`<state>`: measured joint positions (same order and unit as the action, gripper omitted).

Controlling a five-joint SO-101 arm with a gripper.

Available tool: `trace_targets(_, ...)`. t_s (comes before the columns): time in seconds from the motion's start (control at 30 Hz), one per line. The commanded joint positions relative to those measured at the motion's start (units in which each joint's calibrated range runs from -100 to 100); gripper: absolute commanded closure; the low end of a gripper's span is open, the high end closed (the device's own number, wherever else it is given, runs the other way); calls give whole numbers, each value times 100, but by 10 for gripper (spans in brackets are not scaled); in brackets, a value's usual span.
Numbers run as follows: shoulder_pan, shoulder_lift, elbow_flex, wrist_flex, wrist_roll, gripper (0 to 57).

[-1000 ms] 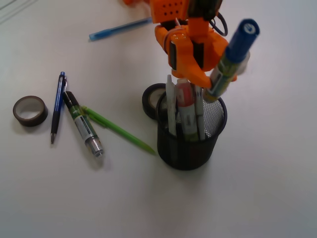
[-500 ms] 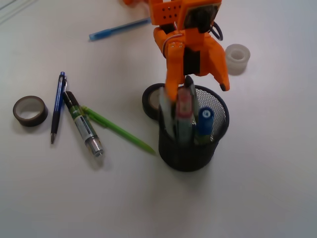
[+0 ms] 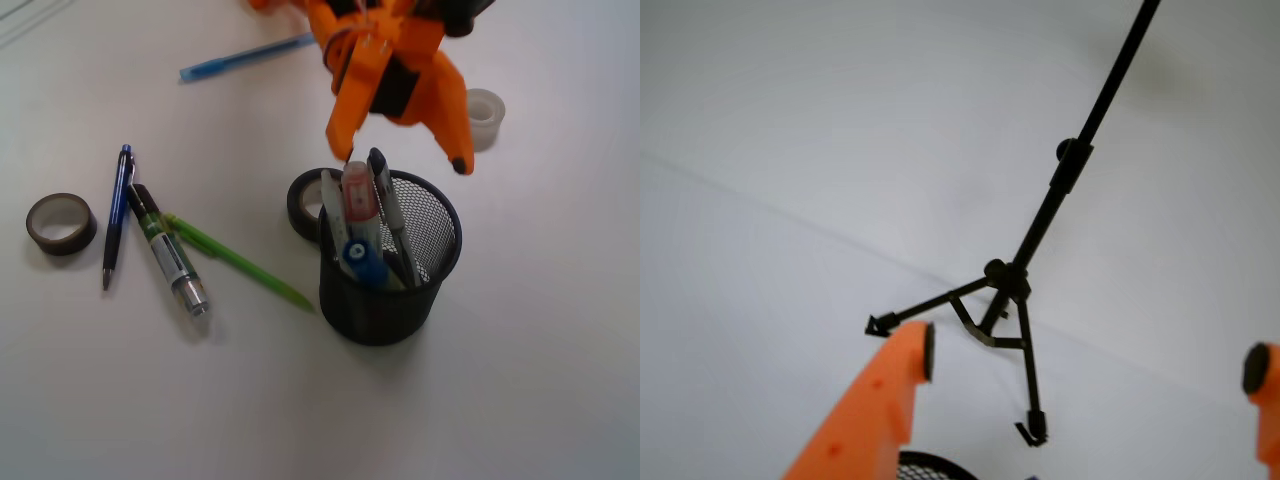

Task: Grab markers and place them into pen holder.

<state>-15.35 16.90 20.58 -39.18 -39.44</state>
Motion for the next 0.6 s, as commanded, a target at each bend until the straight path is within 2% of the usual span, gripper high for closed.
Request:
trace_targets(0.0, 223, -1609, -92, 2746, 518, 230)
trace_targets(0.27, 1367, -2893, -29, 5571, 1167, 229)
trace_targets(0.57, 2197, -2553, -110, 7505, 1695, 229)
